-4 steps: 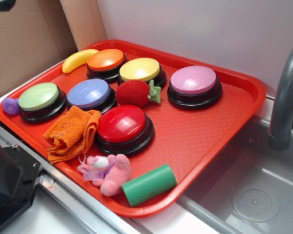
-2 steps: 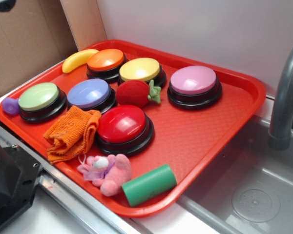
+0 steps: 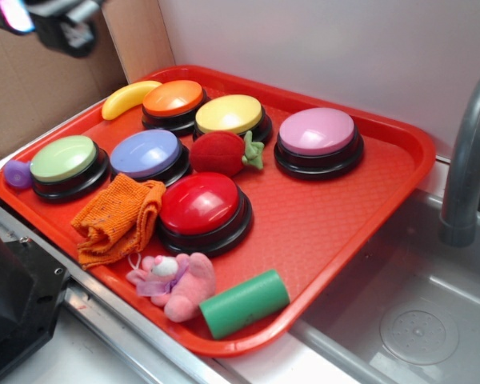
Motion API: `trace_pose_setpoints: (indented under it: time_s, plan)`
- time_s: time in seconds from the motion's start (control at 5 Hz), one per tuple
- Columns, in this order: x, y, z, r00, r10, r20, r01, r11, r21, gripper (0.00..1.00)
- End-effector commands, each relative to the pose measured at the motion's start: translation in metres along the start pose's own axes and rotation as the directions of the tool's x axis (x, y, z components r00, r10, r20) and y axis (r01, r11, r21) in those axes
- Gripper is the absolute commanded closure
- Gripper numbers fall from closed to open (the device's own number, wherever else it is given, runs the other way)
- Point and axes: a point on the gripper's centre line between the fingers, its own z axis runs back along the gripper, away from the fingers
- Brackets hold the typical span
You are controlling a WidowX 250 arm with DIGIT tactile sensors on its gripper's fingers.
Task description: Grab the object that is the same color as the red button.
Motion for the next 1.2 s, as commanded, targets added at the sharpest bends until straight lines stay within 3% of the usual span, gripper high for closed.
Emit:
trace_pose_setpoints:
  time_s: [0.0, 0.2, 0.4, 1.0]
  plan:
    - [0.048, -0.013, -0.052, 0.99, 0.123, 0.071, -0.13, 0.986, 0.101, 0.0]
    - [0.06, -0.017, -0.071, 0.984, 0.157, 0.086, -0.169, 0.973, 0.156, 0.0]
    - [0.075, -0.021, -0.095, 0.98, 0.168, 0.111, -0.183, 0.972, 0.148, 0.0]
    - [0.1, -0.025, -0.145, 0.987, 0.122, 0.104, -0.135, 0.983, 0.127, 0.0]
